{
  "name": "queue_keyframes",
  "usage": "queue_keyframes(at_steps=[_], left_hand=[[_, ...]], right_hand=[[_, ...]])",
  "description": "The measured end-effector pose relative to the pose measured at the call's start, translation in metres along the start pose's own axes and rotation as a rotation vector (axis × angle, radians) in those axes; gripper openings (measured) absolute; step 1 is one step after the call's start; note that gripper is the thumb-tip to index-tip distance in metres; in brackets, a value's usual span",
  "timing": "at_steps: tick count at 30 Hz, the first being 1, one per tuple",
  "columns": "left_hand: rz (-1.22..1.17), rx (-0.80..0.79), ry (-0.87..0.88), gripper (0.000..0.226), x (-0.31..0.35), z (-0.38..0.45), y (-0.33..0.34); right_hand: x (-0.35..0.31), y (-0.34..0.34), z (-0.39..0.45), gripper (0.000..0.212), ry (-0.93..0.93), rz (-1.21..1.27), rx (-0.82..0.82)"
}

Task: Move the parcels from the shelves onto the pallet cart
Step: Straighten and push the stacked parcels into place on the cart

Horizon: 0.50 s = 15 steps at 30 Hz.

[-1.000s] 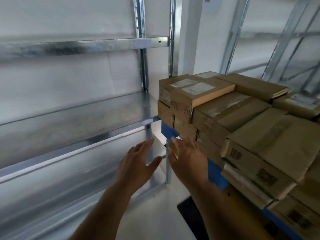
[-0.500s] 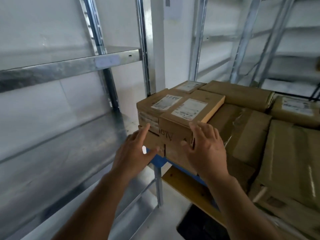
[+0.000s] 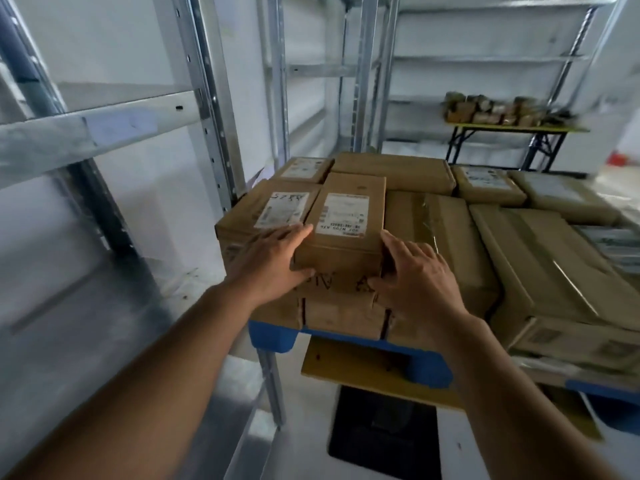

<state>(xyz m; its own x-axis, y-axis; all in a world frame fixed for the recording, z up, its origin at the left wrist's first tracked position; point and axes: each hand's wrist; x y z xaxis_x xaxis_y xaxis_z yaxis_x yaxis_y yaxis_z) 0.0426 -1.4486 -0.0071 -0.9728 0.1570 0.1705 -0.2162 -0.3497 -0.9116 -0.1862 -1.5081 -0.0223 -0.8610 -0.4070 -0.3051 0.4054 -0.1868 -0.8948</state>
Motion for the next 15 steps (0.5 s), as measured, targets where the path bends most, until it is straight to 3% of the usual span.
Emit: queue_keyframes(at_steps=[15], left_hand=[[0.181,0.090,0.146,0.071,-0.013,0.022,0.010]], right_hand=[[-0.011,0.007,0.006,0.069,0.038,-0.110,0.116]])
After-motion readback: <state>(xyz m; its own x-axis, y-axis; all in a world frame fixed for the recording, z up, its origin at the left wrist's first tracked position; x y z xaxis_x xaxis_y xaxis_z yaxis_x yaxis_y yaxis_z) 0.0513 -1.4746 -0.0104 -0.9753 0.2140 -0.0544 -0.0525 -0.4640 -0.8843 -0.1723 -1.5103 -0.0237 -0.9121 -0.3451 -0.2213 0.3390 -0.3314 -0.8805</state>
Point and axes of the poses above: each hand's wrist, its own z-axis towards the middle knuckle, its own y-axis out of the palm, x = y × z, and after that the axes turned 7 degrees about y, right-handed
